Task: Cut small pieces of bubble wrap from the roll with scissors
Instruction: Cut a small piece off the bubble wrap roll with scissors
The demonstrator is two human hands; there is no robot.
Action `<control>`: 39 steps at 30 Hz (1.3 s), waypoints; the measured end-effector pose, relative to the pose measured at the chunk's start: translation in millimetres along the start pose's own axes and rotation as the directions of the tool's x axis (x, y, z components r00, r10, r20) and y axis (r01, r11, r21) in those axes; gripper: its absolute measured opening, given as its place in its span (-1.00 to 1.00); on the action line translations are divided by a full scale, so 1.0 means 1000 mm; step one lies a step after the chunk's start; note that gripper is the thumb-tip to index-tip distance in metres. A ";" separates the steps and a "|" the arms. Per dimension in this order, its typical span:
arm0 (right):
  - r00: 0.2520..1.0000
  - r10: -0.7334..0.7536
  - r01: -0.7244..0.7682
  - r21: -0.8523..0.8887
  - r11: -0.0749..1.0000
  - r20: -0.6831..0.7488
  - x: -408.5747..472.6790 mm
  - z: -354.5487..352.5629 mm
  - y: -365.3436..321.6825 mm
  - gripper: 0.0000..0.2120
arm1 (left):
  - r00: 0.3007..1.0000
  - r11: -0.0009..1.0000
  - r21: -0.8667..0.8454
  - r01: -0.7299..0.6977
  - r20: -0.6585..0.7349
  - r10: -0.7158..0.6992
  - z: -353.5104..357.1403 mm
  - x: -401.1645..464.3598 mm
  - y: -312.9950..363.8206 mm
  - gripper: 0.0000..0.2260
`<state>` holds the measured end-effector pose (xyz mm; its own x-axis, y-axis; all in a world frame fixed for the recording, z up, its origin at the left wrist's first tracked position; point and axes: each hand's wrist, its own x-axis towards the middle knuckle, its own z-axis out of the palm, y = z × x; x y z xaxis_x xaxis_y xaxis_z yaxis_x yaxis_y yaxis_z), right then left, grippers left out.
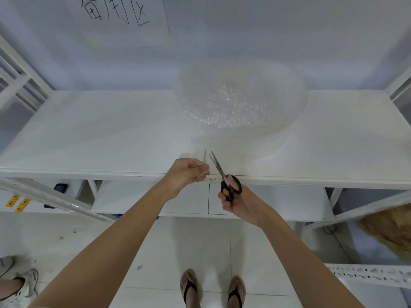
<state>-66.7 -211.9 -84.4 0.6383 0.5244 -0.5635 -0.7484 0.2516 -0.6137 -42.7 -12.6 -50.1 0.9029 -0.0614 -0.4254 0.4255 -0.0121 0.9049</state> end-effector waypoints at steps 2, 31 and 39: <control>1.000 -0.002 0.002 -0.004 1.000 -0.001 0.002 0.001 -0.002 -0.62 | 1.000 1.000 0.010 -0.004 0.004 0.004 0.000 0.000 0.001 -0.96; 0.999 -0.037 0.037 -0.021 0.999 -0.001 0.007 0.004 -0.006 -0.63 | 1.000 0.999 -0.029 0.020 0.015 -0.019 -0.001 -0.006 0.000 -0.94; 0.998 -0.055 0.055 -0.009 0.998 0.009 0.013 0.011 -0.008 -0.61 | 0.999 0.998 -0.052 0.026 0.038 -0.024 0.003 -0.009 -0.002 -0.91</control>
<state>-54.5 -198.7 -80.6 0.6767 0.5174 -0.5238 -0.7105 0.2724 -0.6489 -52.0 -14.8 -47.8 0.8896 -0.0990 -0.4459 0.4512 0.0379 0.8916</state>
